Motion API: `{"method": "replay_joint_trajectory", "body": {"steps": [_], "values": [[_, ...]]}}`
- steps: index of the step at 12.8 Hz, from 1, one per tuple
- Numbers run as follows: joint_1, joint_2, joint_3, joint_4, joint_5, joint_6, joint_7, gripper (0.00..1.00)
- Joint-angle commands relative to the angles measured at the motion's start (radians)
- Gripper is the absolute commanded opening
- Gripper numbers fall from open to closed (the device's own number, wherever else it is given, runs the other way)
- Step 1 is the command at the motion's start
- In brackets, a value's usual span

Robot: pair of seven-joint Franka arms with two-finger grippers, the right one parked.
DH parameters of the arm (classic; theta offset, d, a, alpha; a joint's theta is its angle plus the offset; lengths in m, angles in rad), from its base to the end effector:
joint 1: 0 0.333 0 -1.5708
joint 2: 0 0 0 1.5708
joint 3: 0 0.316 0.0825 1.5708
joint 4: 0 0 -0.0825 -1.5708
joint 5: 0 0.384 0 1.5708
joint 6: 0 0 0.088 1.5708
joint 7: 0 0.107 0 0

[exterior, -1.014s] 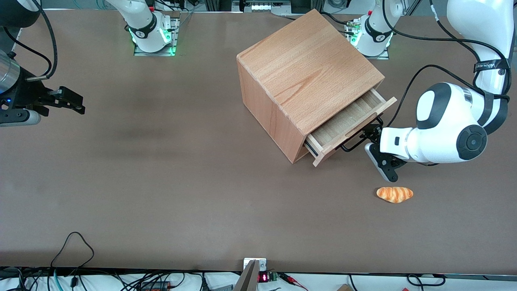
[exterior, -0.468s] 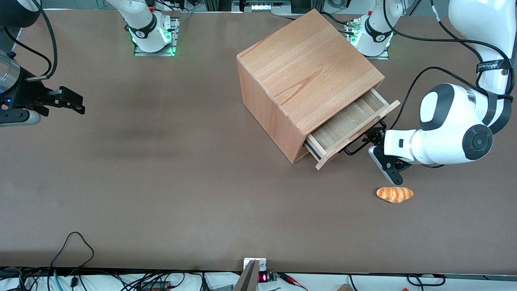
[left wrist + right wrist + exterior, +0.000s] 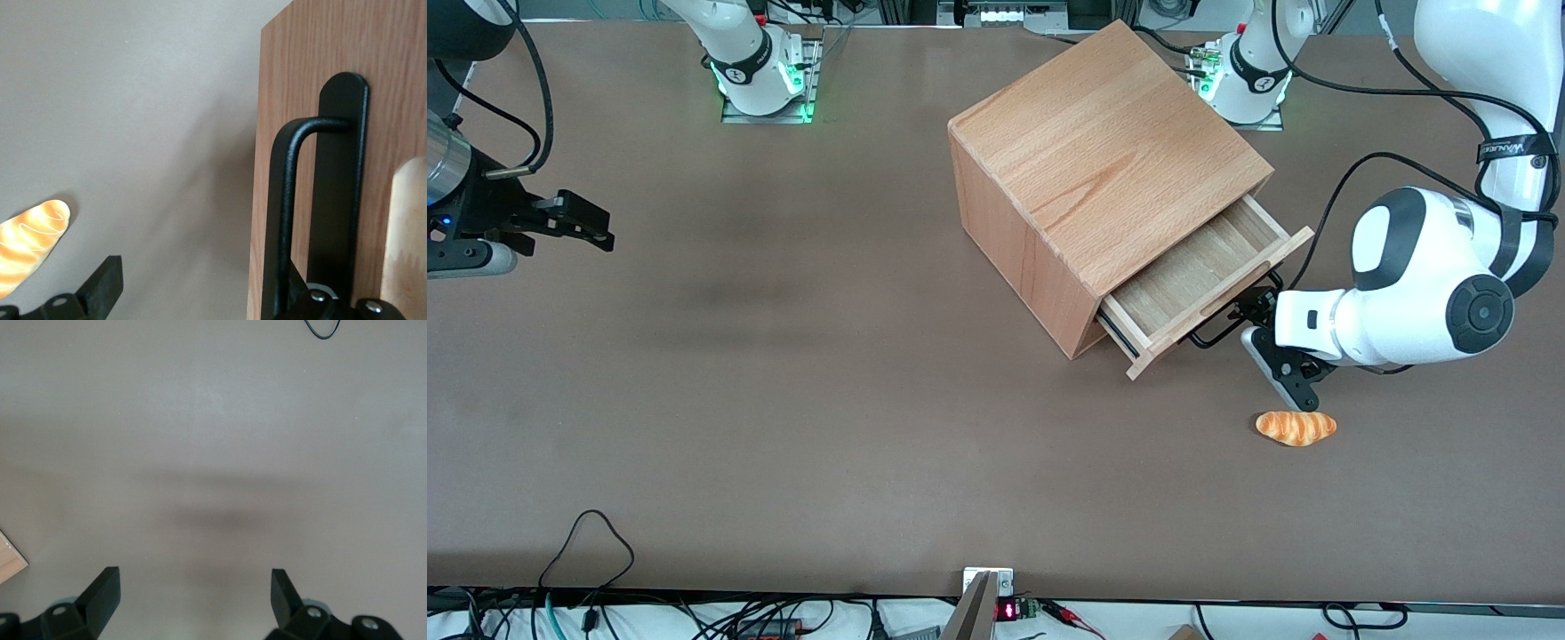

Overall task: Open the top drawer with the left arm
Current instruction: 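Keep pulling the drawer further out with the left gripper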

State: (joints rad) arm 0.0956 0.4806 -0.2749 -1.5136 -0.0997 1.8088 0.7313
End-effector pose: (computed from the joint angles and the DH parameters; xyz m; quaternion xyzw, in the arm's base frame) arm 0.6617 -0.1018 0.3825 0.9002 -0.4127 -0.0505 0.1297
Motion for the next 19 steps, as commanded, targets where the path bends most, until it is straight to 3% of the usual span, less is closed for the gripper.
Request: {"method": "replay_joint_trajectory", "body": {"steps": [1,19], "values": [[-0.002,0.018,0.008,0.032,0.02,0.007,0.008,1.0],[-0.002,0.03,0.063,0.036,0.049,0.066,0.01,1.0]]}}
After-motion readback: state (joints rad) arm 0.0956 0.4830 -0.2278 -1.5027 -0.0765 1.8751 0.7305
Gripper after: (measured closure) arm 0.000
